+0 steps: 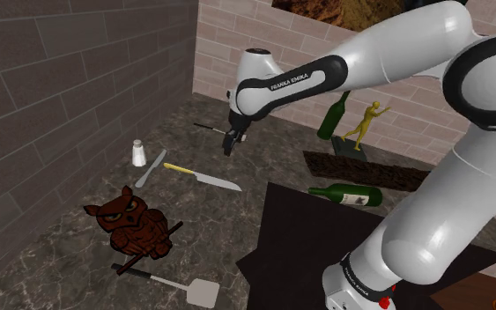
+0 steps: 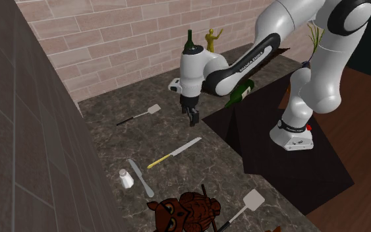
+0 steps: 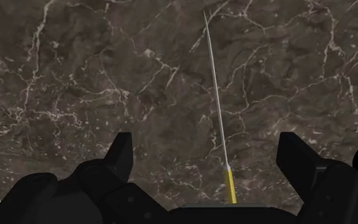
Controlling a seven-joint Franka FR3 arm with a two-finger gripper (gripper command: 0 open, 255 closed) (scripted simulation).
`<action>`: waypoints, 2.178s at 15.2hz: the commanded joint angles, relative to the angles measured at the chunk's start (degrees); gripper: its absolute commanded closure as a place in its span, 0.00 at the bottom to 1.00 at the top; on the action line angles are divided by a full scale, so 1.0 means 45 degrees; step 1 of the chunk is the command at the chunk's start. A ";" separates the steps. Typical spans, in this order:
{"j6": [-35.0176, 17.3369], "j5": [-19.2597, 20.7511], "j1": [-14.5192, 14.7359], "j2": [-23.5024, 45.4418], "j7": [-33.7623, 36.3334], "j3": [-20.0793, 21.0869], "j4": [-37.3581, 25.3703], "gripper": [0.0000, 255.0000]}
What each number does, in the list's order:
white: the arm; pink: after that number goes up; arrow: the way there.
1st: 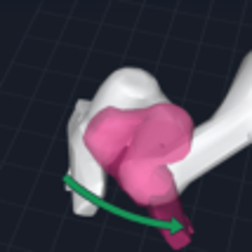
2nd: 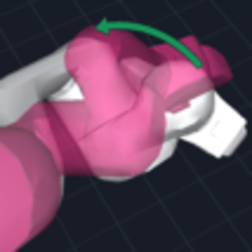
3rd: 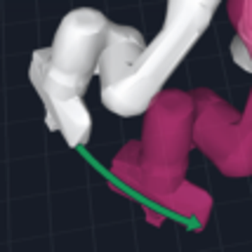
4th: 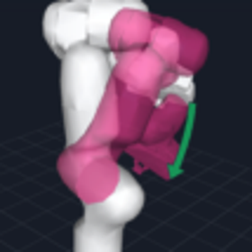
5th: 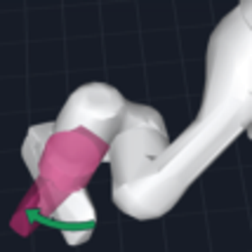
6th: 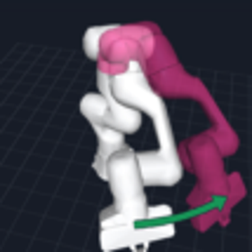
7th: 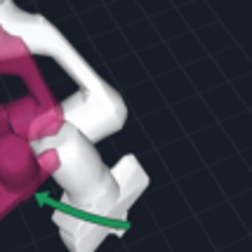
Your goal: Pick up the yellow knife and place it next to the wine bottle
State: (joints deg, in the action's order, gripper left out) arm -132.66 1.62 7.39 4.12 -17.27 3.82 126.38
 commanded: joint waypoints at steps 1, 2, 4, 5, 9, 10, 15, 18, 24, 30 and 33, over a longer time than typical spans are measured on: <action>-0.0316 0.0066 0.0124 0.0860 -0.0124 0.0120 -0.0420 0.00; -0.0464 0.0109 0.0180 0.1316 -0.0192 0.0170 -0.0666 0.00; -0.0725 0.0211 0.0299 0.2229 -0.0320 0.0265 -0.1192 0.00; -0.0839 0.0268 0.0362 0.2686 -0.0381 0.0310 -0.1471 0.00; -0.1180 0.0526 0.0637 0.4511 -0.0614 0.0471 -0.2698 0.00; -0.1237 0.0595 0.0713 0.4967 -0.0672 0.0506 -0.3032 0.00; -0.1663 0.0732 0.0834 0.5857 -0.0700 0.0498 -0.3421 0.00; -0.2027 0.0790 0.0866 0.6247 -0.0662 0.0453 -0.3445 0.00; -0.2214 0.0820 0.0883 0.6457 -0.0642 0.0429 -0.3468 0.00; -0.2212 0.0820 0.0883 0.6456 -0.0642 0.0429 -0.3468 1.00; -0.2212 0.0820 0.0883 0.6456 -0.0642 0.0429 -0.3468 1.00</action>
State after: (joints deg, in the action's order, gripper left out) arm -142.61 5.31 11.36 33.17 -20.16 5.75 110.77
